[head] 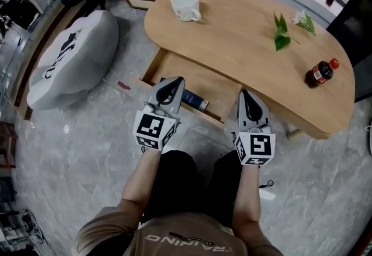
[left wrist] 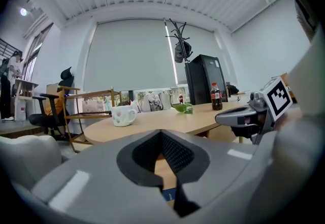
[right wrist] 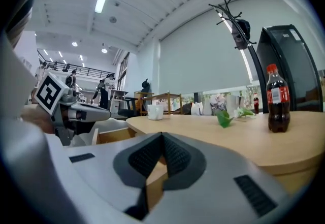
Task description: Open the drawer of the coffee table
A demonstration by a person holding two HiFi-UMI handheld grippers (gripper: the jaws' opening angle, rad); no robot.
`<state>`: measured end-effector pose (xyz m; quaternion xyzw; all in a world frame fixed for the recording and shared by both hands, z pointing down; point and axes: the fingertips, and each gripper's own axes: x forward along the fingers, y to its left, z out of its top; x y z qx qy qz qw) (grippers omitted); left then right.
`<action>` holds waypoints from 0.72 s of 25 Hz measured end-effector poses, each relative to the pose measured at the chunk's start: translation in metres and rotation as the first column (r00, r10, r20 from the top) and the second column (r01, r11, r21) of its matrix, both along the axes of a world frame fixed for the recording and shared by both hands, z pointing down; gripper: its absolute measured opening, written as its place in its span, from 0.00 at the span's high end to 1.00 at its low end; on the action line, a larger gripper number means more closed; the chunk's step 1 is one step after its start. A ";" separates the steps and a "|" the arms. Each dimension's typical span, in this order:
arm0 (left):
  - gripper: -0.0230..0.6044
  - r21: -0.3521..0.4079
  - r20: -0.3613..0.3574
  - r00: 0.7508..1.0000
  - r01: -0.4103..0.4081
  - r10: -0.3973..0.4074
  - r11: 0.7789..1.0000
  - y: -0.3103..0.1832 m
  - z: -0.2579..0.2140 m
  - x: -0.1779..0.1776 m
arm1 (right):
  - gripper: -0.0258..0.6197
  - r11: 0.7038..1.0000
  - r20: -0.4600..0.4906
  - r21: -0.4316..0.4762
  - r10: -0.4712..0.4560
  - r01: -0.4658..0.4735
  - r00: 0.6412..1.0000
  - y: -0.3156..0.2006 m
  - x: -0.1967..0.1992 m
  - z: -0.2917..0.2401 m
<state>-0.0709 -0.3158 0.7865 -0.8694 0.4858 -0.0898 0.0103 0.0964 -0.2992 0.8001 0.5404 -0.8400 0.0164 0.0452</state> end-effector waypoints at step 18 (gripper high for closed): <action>0.95 -0.239 0.044 0.998 -0.028 0.040 0.971 0.027 -0.191 0.001 | 0.95 0.979 -0.021 -0.182 -0.096 0.090 0.995 0.023 -0.029 -0.226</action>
